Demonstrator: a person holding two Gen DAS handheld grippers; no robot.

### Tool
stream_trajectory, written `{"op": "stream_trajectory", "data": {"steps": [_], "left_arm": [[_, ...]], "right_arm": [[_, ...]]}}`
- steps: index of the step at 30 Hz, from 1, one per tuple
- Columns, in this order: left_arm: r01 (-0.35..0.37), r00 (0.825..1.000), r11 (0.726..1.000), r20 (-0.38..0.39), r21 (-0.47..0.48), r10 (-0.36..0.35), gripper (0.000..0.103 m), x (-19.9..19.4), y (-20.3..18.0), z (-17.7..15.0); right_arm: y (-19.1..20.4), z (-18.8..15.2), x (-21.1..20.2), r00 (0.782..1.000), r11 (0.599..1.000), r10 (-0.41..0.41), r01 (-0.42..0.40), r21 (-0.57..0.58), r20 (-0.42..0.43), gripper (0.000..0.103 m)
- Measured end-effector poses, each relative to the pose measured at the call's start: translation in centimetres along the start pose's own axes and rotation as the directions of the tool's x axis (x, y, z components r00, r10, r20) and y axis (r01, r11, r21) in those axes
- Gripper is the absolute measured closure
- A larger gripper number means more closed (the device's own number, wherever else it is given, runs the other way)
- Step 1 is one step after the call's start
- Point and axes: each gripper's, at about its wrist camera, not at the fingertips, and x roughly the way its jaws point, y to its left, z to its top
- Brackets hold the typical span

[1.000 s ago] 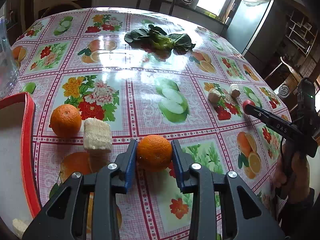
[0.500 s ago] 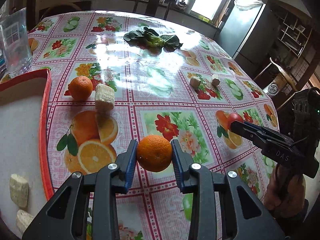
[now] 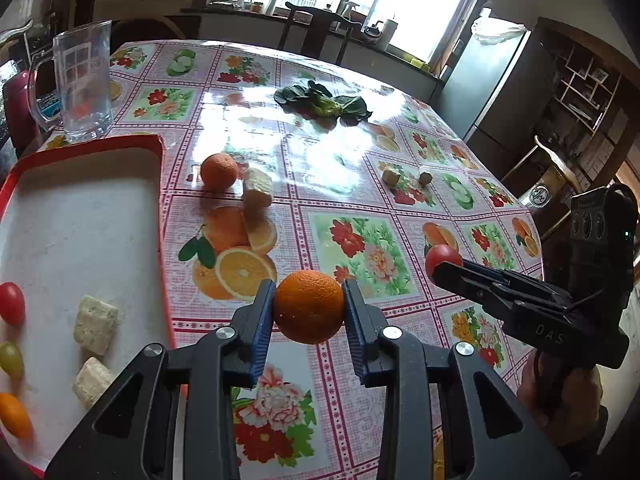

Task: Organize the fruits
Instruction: 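Carry the orange and tomato over the tray with both grippers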

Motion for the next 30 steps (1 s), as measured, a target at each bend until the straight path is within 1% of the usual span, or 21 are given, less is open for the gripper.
{"op": "stream_trajectory", "data": {"steps": [7,14,24,30], "left_arm": [[-0.039,0.998,0.999,0.043,-0.017,0.039,0.072,-2.8,2.3,-0.6],[-0.077,0.994,0.995,0.072,-0.058,0.082,0.072,-4.9,5.1,-1.2],[-0.135,0.984,0.986,0.105,-0.098,0.146,0.072,-7.4,8.7,-1.9],[-0.141,0.981,0.982,0.118,-0.123,0.156,0.072,-8.2,10.3,-2.0]], "right_arm": [[3.4,-0.3,0.7,0.999,0.999,0.043,-0.043,-0.029,-0.013,0.071],[6.3,-0.5,1.4,0.997,0.995,0.071,-0.073,-0.063,-0.025,0.071],[11.0,0.0,2.7,0.993,0.985,0.112,-0.116,-0.129,-0.040,0.071],[13.0,0.1,3.8,0.991,0.979,0.120,-0.128,-0.159,-0.057,0.071]]}}
